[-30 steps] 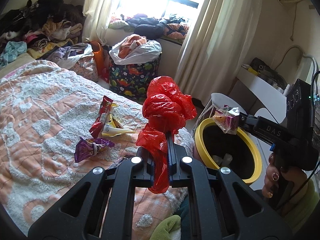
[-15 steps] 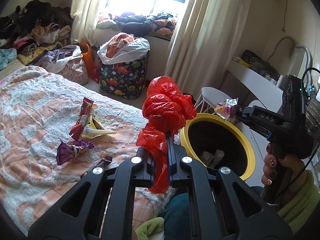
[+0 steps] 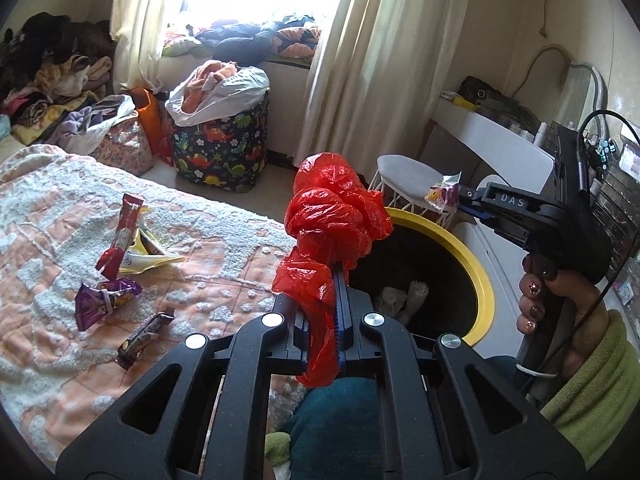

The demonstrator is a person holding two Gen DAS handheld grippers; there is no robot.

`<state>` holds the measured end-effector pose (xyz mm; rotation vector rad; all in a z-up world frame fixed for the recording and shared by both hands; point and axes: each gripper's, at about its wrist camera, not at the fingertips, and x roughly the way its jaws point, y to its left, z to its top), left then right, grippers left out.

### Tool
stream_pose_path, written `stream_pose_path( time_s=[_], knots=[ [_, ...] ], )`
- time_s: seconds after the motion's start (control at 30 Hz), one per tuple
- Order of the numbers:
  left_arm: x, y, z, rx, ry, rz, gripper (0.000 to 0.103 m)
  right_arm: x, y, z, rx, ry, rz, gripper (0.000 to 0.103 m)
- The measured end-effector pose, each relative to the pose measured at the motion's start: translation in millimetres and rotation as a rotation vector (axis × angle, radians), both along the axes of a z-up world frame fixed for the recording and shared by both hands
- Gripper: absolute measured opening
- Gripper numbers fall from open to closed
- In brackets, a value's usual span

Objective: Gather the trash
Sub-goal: 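Carry the red bag and clear wrapper over the bin with both tools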

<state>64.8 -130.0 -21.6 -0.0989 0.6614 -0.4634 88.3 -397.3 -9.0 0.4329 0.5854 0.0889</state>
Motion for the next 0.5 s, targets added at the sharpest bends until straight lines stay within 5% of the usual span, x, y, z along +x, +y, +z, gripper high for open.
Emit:
stream_pose_path(
  time_s=[0.5],
  knots=[
    [0, -40, -10, 0.042, 0.007, -0.090, 0.005, -4, -34, -14, -0.020, 0.035, -0.109, 0.015]
  ],
)
